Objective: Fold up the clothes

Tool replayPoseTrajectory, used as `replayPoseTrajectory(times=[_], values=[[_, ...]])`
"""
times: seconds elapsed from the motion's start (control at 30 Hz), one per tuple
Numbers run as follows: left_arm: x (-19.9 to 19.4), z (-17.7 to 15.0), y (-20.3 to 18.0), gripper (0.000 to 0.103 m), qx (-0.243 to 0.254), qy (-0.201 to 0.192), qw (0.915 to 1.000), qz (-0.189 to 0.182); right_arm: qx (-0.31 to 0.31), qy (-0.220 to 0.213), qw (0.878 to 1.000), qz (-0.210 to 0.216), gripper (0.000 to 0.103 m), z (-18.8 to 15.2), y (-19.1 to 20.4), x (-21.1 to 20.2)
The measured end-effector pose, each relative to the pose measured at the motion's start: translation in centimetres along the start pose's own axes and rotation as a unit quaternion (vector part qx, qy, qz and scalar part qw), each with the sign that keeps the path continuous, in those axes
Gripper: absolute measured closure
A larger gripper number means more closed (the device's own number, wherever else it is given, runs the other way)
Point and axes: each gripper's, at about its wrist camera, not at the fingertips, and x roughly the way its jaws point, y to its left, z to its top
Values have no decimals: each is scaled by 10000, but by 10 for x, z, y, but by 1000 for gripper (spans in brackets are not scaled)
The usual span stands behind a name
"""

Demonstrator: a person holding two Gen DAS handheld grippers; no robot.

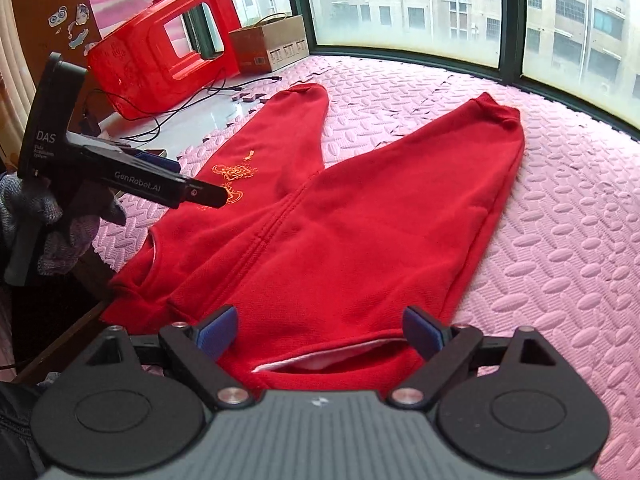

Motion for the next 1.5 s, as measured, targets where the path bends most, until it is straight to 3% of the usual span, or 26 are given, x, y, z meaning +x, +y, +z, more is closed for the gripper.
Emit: replayPoseTrajectory(times=[0.27, 0.57, 0.7, 0.8, 0.97, 1.1, 1.2, 1.43, 1.5], values=[[-34, -11, -61, 0, 880, -216, 9919, -892, 466, -183, 9967, -641, 12, 28, -59, -2], [-49, -25, -143, 2, 1955, -192, 9627, -1862, 1041, -57, 9902, -925, 20, 54, -114, 31], [-42, -38, -173, 24, 2427, -48, 9475, -2083, 1287, 32, 9874, -925, 27, 63, -133, 49], [-33, -46, -188, 38, 2773, 43, 9399, -1993, 1402, 77, 9859, -911, 36, 67, -144, 58], [-15, -50, -191, 54, 2810, 345, 9410, -1852, 1763, 65, 9811, -793, 44, 79, -169, 74], [-8, -45, -181, 81, 2582, 481, 9457, -1913, 1914, 31, 9783, -789, 48, 94, -185, 88], [-10, -38, -170, 86, 2349, 533, 9483, -2066, 1996, 10, 9770, -746, 53, 105, -192, 99], [-19, -21, -144, 87, 1755, 434, 9540, -2393, 2080, 23, 9740, -893, 58, 135, -203, 134], [-21, -19, -140, 87, 1691, 413, 9534, -2464, 2163, 33, 9721, -905, 63, 141, -206, 143]])
